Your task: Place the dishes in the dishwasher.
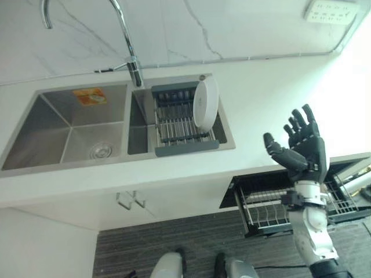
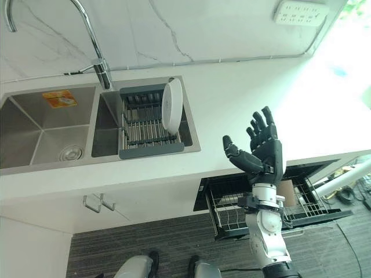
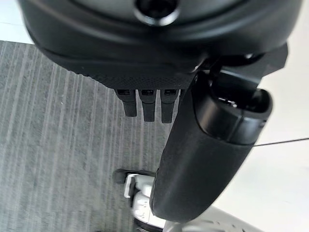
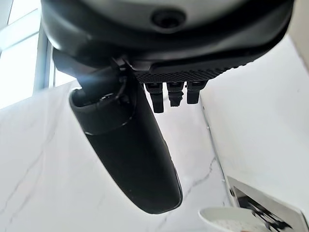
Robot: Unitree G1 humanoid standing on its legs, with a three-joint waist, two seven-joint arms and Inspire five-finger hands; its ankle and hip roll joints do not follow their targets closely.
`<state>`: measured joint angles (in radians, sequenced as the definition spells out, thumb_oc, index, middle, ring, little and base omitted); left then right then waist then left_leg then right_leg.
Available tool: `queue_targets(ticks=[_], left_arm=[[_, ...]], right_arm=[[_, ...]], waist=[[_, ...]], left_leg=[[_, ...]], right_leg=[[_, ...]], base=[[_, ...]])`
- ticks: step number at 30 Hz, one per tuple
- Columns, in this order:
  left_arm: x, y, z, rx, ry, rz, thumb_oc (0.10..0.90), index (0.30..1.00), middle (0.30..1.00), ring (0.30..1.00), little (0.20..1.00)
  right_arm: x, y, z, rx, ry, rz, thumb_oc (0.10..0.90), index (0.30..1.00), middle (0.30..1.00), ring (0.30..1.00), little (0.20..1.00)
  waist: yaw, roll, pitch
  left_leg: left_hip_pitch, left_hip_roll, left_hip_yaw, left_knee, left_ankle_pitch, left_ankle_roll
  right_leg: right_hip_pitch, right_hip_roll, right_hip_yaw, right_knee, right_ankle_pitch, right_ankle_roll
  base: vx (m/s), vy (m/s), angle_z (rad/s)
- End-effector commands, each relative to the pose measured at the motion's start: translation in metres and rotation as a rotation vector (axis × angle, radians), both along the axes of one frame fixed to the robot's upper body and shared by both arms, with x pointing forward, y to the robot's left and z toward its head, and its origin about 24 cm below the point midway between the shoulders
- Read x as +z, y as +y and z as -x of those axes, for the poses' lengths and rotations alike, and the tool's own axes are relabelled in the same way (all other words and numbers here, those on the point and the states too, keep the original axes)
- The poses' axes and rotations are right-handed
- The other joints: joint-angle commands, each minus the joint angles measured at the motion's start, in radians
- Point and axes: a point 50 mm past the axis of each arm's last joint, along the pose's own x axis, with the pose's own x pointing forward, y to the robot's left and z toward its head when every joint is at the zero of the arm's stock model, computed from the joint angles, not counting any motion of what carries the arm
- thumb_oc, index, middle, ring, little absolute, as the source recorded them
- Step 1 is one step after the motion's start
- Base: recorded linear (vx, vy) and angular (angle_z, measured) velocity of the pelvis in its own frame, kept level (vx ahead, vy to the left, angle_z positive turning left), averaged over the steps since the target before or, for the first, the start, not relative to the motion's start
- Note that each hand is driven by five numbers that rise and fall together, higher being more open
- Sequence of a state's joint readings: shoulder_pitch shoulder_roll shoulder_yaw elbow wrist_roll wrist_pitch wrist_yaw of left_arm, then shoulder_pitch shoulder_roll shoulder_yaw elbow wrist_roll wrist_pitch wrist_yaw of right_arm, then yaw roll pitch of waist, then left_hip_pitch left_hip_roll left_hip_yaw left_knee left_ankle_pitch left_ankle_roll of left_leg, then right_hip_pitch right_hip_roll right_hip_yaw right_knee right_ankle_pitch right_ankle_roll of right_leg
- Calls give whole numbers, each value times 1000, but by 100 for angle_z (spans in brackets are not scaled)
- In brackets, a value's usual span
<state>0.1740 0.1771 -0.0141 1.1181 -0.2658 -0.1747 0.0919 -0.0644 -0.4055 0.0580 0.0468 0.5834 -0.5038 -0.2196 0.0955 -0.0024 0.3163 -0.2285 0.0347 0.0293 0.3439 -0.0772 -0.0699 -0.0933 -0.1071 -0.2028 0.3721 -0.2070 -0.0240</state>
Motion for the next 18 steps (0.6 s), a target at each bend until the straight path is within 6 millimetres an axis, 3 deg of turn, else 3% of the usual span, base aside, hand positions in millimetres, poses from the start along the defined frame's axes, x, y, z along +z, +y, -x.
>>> queue_targets(ticks=[1,9,14,18], left_arm=[[2,6,1,-26,3,-25,800,900,900,900,900],[-1,6,12,16,47,-60,800,900,900,900,900],[-4,5,25,68,137,-61,800,900,900,900,900],[-4,7,24,69,135,-66,800,900,900,900,900]], right_arm=[[62,2,0,22,-303,50,800,900,900,900,900],[54,10,2,122,-274,63,800,900,900,900,900],[51,16,-4,191,-221,19,800,900,900,900,900],[57,22,-7,201,-239,18,800,900,900,900,900]], waist=[[32,6,-23],[35,10,-75],[43,9,-75],[49,7,-72]], left_leg=[[-1,22,-48,-44,14,18],[24,10,-64,-44,-30,27],[27,5,-73,-44,-37,28],[23,7,-74,-44,-38,25]], right_leg=[[71,0,45,-72,-1,97],[49,-19,1,-72,-3,108],[42,-23,-10,-72,0,109],[38,-26,-15,-72,1,112]], base=[[62,105,-34],[77,41,-13],[43,-13,10],[27,-15,7]])
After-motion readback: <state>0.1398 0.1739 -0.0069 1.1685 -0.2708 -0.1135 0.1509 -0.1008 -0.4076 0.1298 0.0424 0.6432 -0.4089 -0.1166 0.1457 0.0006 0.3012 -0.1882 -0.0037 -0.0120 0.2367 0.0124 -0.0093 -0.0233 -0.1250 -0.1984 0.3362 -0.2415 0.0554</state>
